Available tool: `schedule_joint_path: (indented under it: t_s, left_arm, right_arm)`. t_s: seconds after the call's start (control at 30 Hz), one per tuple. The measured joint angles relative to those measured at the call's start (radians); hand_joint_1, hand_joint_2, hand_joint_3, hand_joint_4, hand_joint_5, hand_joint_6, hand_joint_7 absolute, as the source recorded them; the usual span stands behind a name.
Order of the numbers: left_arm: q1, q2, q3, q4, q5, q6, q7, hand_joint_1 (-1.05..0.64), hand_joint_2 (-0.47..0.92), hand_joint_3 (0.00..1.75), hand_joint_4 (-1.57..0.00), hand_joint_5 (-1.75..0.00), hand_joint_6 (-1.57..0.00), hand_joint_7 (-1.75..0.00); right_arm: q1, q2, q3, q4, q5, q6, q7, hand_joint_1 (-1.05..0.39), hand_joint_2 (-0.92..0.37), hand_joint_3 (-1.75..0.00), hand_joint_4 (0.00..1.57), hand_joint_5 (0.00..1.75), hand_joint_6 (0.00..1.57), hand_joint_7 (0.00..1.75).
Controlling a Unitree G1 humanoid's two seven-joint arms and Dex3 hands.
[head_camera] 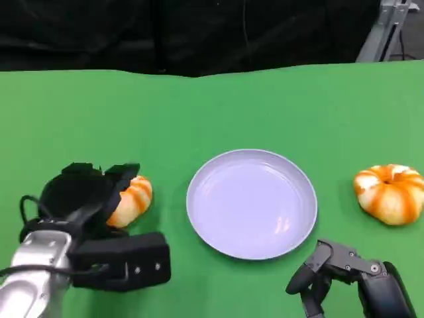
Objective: Grasp the bread from the table and place it into the plate.
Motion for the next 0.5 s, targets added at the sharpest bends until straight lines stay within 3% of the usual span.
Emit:
schedule_joint_path:
  t_s: [0.2, 0.3, 0.5]
  left_arm:
    - [-0.14, -0.044, -0.088, 0.302, 0.019, 0.005, 0.116, -0.51, 0.91, 0.01, -0.35, -0.34, -0.4, -0.01]
    - [-0.215, -0.068, -0.123, 0.44, 0.013, 0.003, 0.14, -0.43, 0.92, 0.03, -0.5, -0.38, -0.44, -0.02]
    - [-0.28, -0.074, -0.151, 0.53, -0.027, -0.01, 0.16, -0.41, 0.92, 0.03, -0.54, -0.39, -0.45, -0.02]
  right_arm:
    - [0.003, -0.004, -0.004, -0.003, -0.003, -0.001, 0.0, -0.04, -0.32, -1.32, 0.85, 1.63, 0.85, 1.27]
    - [0.005, -0.004, -0.003, -0.004, -0.003, -0.001, 0.0, -0.04, -0.32, -1.32, 0.85, 1.65, 0.85, 1.27]
    - [0.009, -0.004, -0.002, -0.008, -0.003, -0.001, 0.001, -0.04, -0.32, -1.32, 0.85, 1.66, 0.85, 1.27]
